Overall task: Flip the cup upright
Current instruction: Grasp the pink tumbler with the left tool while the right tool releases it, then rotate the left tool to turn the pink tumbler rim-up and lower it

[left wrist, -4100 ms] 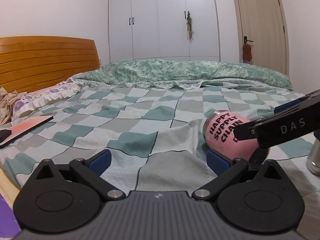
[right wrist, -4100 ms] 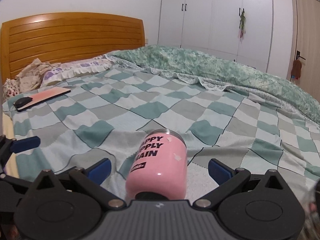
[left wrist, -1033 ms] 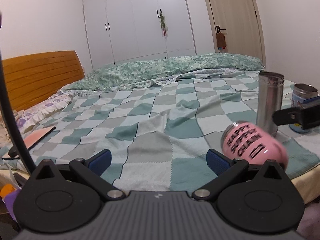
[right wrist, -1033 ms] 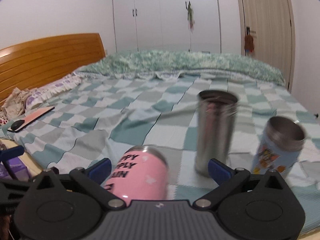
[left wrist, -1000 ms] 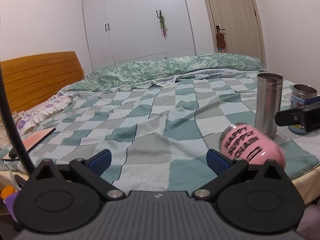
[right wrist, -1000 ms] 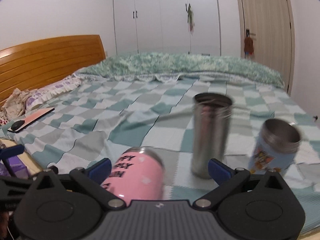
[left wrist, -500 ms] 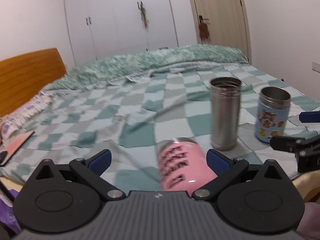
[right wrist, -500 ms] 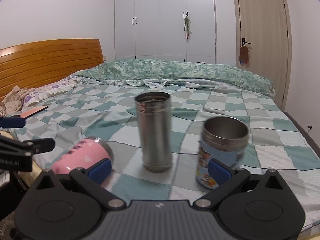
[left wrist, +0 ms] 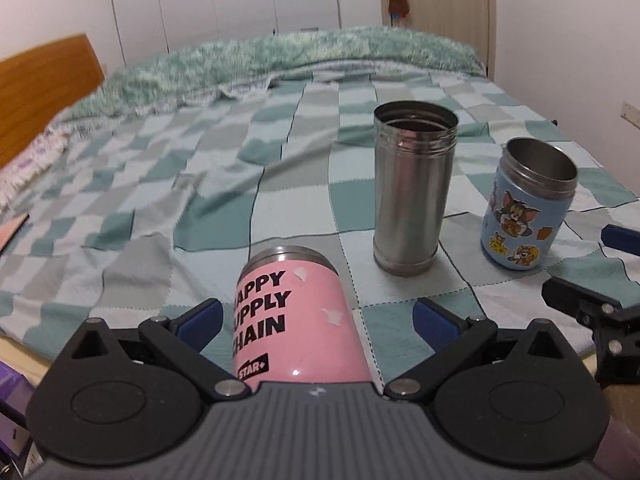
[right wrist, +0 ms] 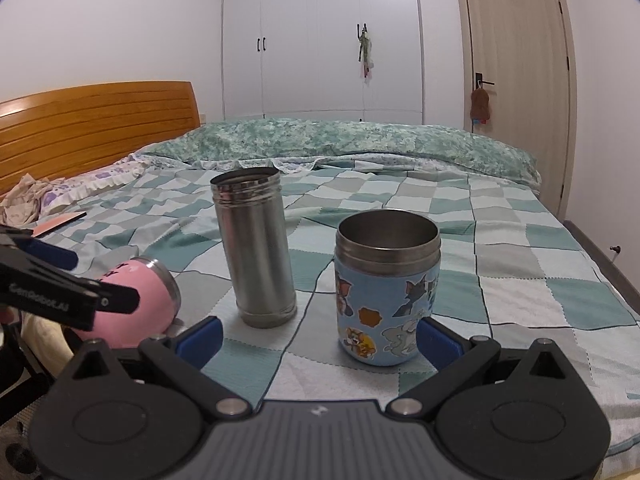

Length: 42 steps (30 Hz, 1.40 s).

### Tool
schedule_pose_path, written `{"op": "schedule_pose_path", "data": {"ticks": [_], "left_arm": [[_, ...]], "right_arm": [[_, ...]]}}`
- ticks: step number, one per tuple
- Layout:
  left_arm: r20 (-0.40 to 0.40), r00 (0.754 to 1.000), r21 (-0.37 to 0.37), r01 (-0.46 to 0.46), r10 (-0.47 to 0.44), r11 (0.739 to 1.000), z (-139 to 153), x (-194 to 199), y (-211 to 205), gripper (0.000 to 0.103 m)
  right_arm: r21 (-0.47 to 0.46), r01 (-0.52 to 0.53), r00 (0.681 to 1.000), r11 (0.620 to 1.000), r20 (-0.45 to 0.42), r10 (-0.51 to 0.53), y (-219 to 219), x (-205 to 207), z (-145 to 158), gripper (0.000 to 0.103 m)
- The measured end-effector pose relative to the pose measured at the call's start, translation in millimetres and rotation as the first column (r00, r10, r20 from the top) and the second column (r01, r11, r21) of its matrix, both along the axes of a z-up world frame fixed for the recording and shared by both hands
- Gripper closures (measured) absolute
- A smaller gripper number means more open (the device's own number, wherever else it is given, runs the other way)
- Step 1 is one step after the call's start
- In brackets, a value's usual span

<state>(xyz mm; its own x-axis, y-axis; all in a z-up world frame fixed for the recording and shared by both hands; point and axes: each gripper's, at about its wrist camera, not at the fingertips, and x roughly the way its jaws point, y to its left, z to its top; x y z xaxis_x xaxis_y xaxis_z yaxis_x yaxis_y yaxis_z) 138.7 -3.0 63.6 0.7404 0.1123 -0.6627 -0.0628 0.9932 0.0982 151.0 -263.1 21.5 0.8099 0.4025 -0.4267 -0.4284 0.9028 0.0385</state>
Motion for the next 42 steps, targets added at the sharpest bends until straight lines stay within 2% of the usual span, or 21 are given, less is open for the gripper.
{"op": "schedule_pose_path", "data": {"ticks": [7, 12, 19, 20, 21, 23, 26, 34, 42], "left_arm": [[-0.159, 0.987, -0.03, -0.028, 0.023, 0.999, -8.2, 31.9, 8.7, 0.0], [-0.208, 0.977, -0.008, -0.039, 0.037, 0.999, -17.6, 42.5, 12.4, 0.0], [-0.248, 0.968, -0.033, -0.037, 0.028, 0.999, -23.2, 52.1, 19.0, 0.0], [-0.267, 0.964, -0.043, -0.036, 0.023, 0.998, -24.2, 55.3, 20.0, 0.004], [-0.284, 0.958, -0.031, -0.042, 0.031, 0.999, -25.1, 58.4, 20.4, 0.015], [-0.299, 0.954, -0.022, -0.044, 0.036, 0.999, -25.1, 61.4, 22.2, 0.016], [-0.296, 0.955, -0.045, -0.039, 0.024, 0.998, -23.3, 58.2, 27.4, 0.016], [-0.245, 0.97, -0.038, -0.013, 0.004, 0.999, -21.5, 47.5, 26.0, 0.017], [-0.168, 0.985, -0.057, 0.014, -0.023, 0.998, -10.7, 26.3, 33.6, 0.017]], "right_arm": [[-0.001, -0.023, 1.0, 1.0, -0.006, 0.023, 5.6, 8.4, -2.5, 0.0], [-0.005, -0.051, 0.999, 0.999, -0.008, 0.051, 12.5, 12.3, -5.9, 0.0], [-0.007, -0.07, 0.997, 0.998, -0.02, 0.07, 19.5, 17.2, -11.0, 0.0], [-0.009, -0.07, 0.997, 0.998, -0.021, 0.07, 20.2, 17.7, -11.6, 0.0], [-0.011, -0.069, 0.997, 0.998, -0.023, 0.069, 21.2, 18.3, -11.9, 0.0], [-0.012, -0.068, 0.997, 0.998, -0.026, 0.068, 22.5, 19.2, -12.6, 0.0], [-0.008, -0.065, 0.998, 0.998, -0.025, 0.065, 22.7, 19.0, -12.4, 0.0], [-0.008, -0.063, 0.998, 0.998, -0.022, 0.062, 25.9, 16.0, -12.0, 0.0], [0.021, -0.064, 0.998, 0.998, 0.006, 0.064, 30.4, 7.3, -8.3, 0.0]]}}
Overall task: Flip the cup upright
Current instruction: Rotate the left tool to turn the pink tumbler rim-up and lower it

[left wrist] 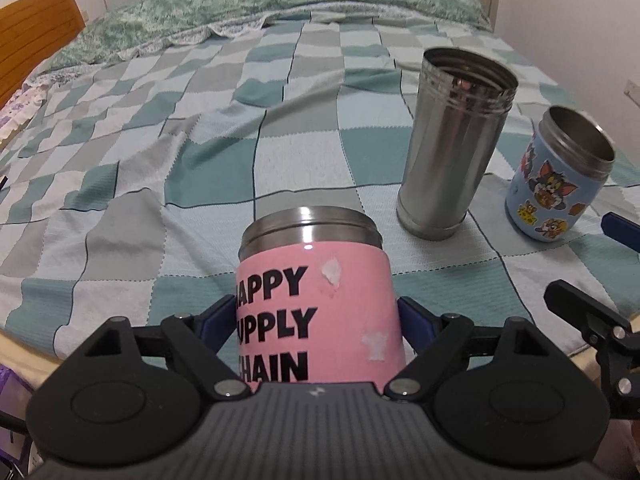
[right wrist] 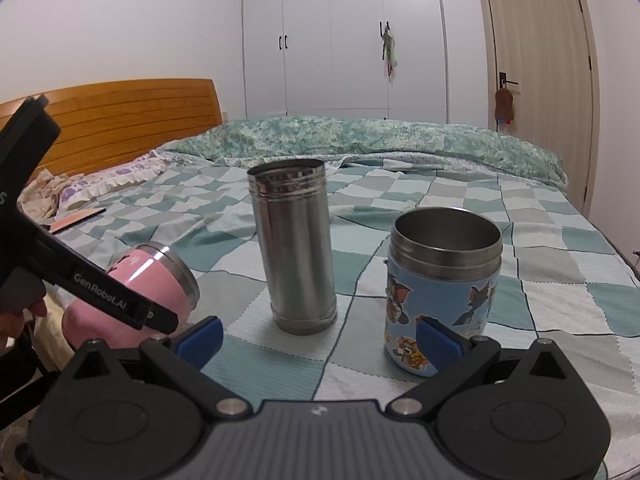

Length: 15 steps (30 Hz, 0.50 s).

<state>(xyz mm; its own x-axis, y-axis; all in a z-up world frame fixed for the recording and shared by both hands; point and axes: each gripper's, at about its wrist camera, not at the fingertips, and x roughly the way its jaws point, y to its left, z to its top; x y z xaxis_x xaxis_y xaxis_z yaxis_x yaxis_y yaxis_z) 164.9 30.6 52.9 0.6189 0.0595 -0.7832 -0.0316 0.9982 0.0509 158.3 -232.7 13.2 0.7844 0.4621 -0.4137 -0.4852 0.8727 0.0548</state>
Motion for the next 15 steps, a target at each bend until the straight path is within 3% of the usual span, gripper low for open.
{"op": "schedule_pose_path", "data": {"ticks": [7, 15], "left_arm": [[0.095, 0.995, -0.069, 0.021, -0.015, 0.997, 18.6, -18.1, 19.2, 0.017], [0.249, 0.967, -0.068, -0.033, 0.048, 0.997, 29.9, -10.3, 40.4, 0.018]], "right_arm": [[0.046, 0.021, 0.998, 0.999, 0.061, -0.024, 5.3, -14.8, 2.6, 0.0], [0.075, 0.062, 0.988, 0.995, 0.136, -0.072, 13.3, -25.6, -2.9, 0.0]]}}
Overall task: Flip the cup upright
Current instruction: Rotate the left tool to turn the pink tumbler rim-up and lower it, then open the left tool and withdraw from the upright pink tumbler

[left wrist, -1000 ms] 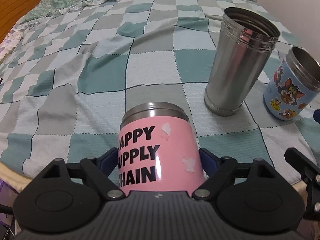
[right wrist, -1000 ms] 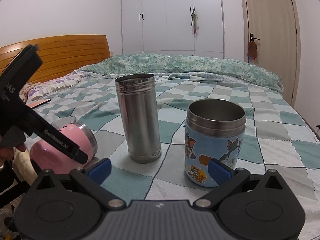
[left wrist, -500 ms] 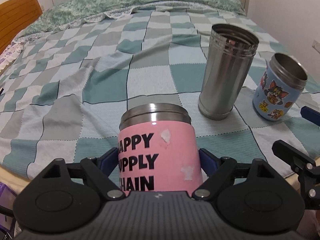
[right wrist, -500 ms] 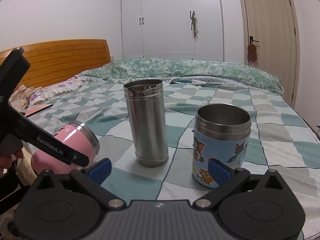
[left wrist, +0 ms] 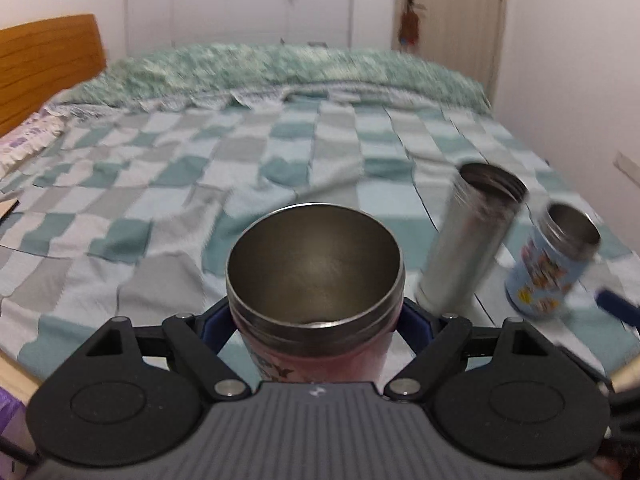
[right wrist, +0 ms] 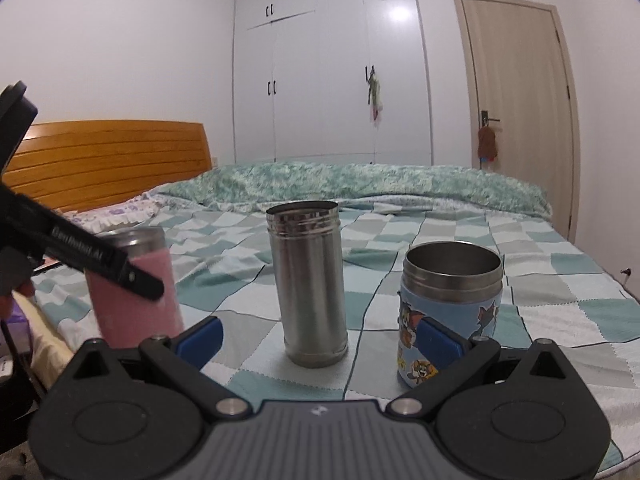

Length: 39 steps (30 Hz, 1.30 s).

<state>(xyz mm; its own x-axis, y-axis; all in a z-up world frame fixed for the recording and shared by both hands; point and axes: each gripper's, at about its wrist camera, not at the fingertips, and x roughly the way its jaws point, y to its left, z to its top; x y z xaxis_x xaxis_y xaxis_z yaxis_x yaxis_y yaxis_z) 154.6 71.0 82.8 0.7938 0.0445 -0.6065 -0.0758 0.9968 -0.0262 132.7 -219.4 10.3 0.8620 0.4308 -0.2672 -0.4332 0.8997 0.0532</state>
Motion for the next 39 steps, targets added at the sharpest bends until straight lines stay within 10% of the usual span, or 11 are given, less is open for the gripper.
{"op": "schedule_pose_path", "data": {"ticks": [22, 23, 39], "left_arm": [[0.13, 0.99, 0.035, -0.056, 0.051, 0.998, -49.0, 45.6, 10.3, 0.013], [0.151, 0.987, 0.028, -0.057, 0.053, 0.998, -47.4, 42.4, 12.5, 0.0], [0.451, 0.892, 0.052, -0.016, -0.009, 0.999, 14.8, -63.1, -23.6, 0.0]], "right_arm": [[0.032, 0.083, 0.996, 0.996, 0.031, -0.084, 2.0, 13.2, -15.0, 0.0], [0.031, 0.083, 0.996, 0.996, 0.033, -0.084, 2.0, 12.2, -15.0, 0.0], [0.049, 0.102, 0.986, 0.994, 0.125, -0.108, -14.0, -25.1, 7.6, 0.0]]}}
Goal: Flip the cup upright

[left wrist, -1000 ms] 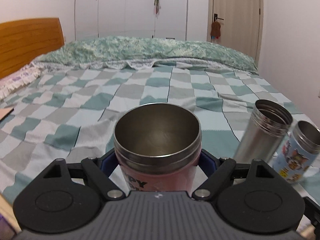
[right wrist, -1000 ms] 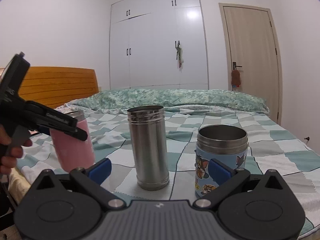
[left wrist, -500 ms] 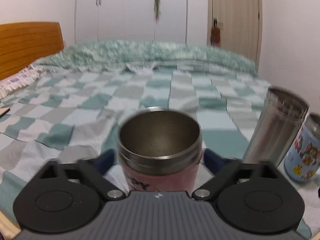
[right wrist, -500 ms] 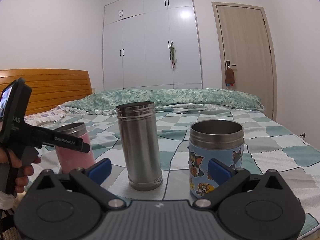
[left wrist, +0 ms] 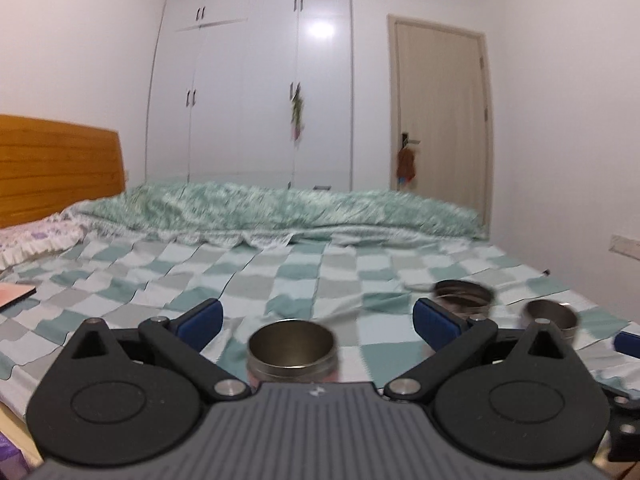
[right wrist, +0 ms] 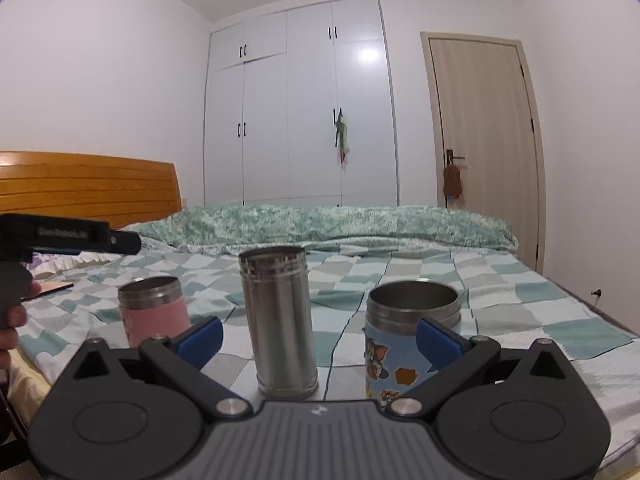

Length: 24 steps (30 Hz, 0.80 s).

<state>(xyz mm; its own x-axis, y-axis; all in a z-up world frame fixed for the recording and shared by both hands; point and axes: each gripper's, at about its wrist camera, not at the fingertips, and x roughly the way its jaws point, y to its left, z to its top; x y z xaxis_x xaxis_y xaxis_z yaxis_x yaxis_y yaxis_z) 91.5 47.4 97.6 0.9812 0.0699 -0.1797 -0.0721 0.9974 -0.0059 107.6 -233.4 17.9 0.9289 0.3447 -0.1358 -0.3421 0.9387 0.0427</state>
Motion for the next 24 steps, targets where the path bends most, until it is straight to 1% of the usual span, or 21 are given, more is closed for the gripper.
{"op": "schedule_pose_path", "data": {"ticks": [4, 6, 9, 14, 18, 21, 24], "left_arm": [[0.026, 0.999, -0.01, 0.035, -0.035, 0.999, -3.5, -25.9, -17.2, 0.0], [0.043, 0.999, -0.029, 0.034, -0.033, 0.999, -11.1, -39.4, -24.7, 0.0], [0.034, 0.999, -0.045, 0.04, -0.039, 0.998, -25.3, -54.5, -33.7, 0.0], [0.02, 0.999, -0.046, 0.045, -0.044, 0.998, -49.2, -76.0, -42.6, 0.0], [0.011, 1.0, -0.038, 0.02, -0.02, 0.999, -69.9, -83.6, -42.2, 0.0], [0.024, 1.0, -0.02, 0.0, 0.0, 1.0, -84.3, -84.7, -38.7, 0.0], [0.022, 1.0, -0.036, -0.017, 0.018, 0.999, -91.4, -83.3, -34.0, 0.0]], "right_arm": [[-0.01, 0.013, 1.0, 1.0, 0.021, -0.013, -9.4, -16.0, 4.4, 0.0], [-0.016, 0.023, 0.999, 1.0, 0.029, -0.022, -15.9, -25.4, 4.6, 0.0], [-0.018, 0.038, 0.999, 0.999, 0.028, -0.037, -26.9, -37.7, 2.9, 0.0], [-0.037, 0.066, 0.998, 0.997, 0.013, -0.066, -43.6, -56.9, -6.3, 0.0], [-0.041, 0.087, 0.996, 0.995, 0.002, -0.087, -53.2, -66.1, -15.7, 0.0], [-0.041, 0.103, 0.995, 0.994, 0.003, -0.103, -57.1, -69.6, -23.1, 0.0], [-0.041, 0.116, 0.993, 0.992, 0.011, -0.116, -58.1, -73.0, -31.4, 0.0]]}}
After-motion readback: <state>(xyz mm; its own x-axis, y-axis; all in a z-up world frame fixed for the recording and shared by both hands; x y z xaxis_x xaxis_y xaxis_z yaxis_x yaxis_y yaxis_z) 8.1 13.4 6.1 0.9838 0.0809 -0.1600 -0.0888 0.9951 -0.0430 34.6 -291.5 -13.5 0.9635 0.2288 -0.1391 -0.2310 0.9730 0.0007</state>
